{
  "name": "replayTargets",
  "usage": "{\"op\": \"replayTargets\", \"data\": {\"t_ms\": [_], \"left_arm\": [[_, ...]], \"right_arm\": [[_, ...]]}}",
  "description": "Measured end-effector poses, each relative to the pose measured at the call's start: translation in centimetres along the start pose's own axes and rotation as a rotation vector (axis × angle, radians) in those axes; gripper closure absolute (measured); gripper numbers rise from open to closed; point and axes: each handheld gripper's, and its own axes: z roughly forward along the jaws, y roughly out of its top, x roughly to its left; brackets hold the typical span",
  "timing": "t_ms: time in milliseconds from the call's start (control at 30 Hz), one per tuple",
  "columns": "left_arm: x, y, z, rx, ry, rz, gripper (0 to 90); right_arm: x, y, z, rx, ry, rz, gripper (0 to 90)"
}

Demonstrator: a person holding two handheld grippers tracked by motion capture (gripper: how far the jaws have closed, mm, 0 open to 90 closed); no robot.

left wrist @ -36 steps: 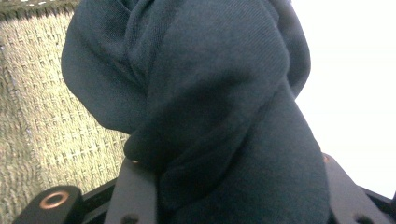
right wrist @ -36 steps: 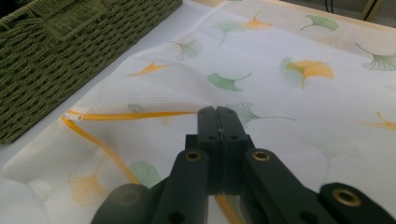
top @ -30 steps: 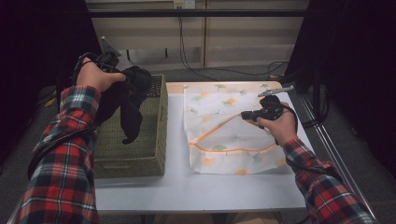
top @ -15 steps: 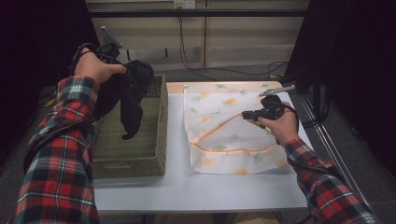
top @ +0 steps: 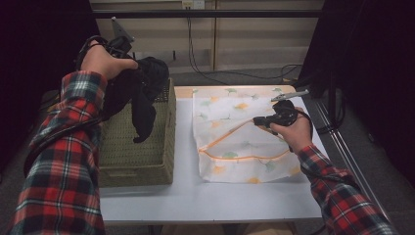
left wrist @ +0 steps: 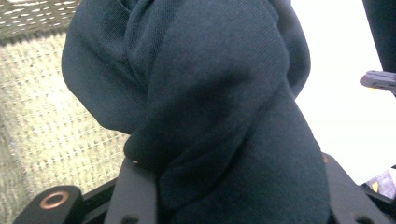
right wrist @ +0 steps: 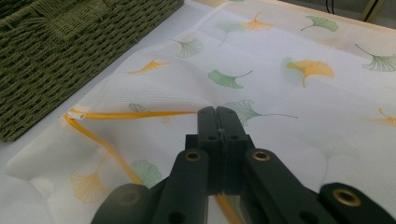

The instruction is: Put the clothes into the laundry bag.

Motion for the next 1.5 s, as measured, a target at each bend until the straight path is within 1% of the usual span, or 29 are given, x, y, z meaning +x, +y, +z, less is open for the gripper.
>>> {"op": "replayTargets", "data": {"t_ms": [33,67,100,233,267,333,367,400,433,500,533,567,767,800,967,1067,1100,1200,1267,1300,1500], "left_arm": [[-0.3,0.0,0.0,-0.004,-0.005,-0.009,57.6],[-0.4,0.1,-0.1,0.001,-0.009,0.001,57.6],[-0.6,0.2,-0.1,-0.004,-0.007,-0.006,57.6],[-1.4,0.6,-0.4,0.006,-0.015,0.009,57.6],[-1.6,0.7,-0.5,0.005,-0.022,0.005,57.6],[-2.1,0.9,-0.7,0.009,-0.031,0.016,57.6],[-2.3,1.0,-0.7,0.007,-0.034,0.010,57.6],[-2.4,1.1,-0.7,0.009,-0.031,0.020,57.6],[-2.7,1.1,-0.7,0.007,-0.036,0.018,57.6],[-3.0,1.3,-0.7,0.011,-0.040,0.029,57.6],[-3.3,1.3,-0.7,0.010,-0.047,0.023,57.6],[-3.5,1.4,-0.7,0.011,-0.050,0.033,57.6],[-5.1,1.8,-0.2,0.011,-0.078,0.052,57.5],[-5.2,1.9,-0.2,0.014,-0.077,0.064,57.6],[-6.3,2.2,-0.1,0.021,-0.092,0.077,57.5],[-6.7,2.3,0.2,0.026,-0.100,0.081,57.5],[-6.9,2.2,0.3,0.023,-0.104,0.076,57.5],[-7.3,2.2,0.8,0.028,-0.121,0.086,57.5],[-7.5,2.2,1.2,0.029,-0.119,0.104,57.5],[-7.7,2.1,1.5,0.028,-0.127,0.098,57.5],[-8.4,1.9,2.7,0.038,-0.146,0.123,57.5]], "right_arm": [[0.0,0.0,0.0,-0.001,-0.001,-0.002,90.0],[0.0,0.0,0.0,-0.001,-0.002,-0.002,90.0],[0.1,0.0,0.0,-0.002,-0.001,-0.002,90.0],[0.1,0.0,0.0,-0.002,0.000,0.000,90.0],[0.1,0.0,0.0,-0.001,-0.001,-0.001,90.0],[0.1,0.0,0.0,0.000,0.003,0.000,90.0],[0.1,0.1,0.1,0.002,0.000,-0.003,90.0],[0.1,0.1,0.0,0.001,0.000,-0.003,90.0],[0.1,0.1,0.1,0.003,0.002,-0.002,90.0],[0.2,0.1,0.1,0.001,0.002,-0.003,90.0],[0.2,0.1,0.1,0.002,0.002,-0.005,90.0],[0.2,0.0,0.1,0.003,0.000,-0.005,90.0],[0.1,0.0,0.2,0.000,0.003,-0.004,90.0],[0.1,0.0,0.2,0.000,0.003,-0.004,90.0],[0.2,0.0,0.1,0.003,0.001,0.000,90.0],[0.2,0.0,0.2,0.002,0.000,0.001,90.0],[0.2,0.0,0.2,0.001,0.001,0.003,90.0],[0.2,-0.1,0.2,0.001,-0.001,0.005,90.0],[0.2,-0.1,0.3,0.003,-0.002,0.004,90.0],[0.2,-0.1,0.3,0.002,-0.002,0.003,90.0],[0.2,-0.1,0.4,0.000,0.000,0.007,90.0]]}}
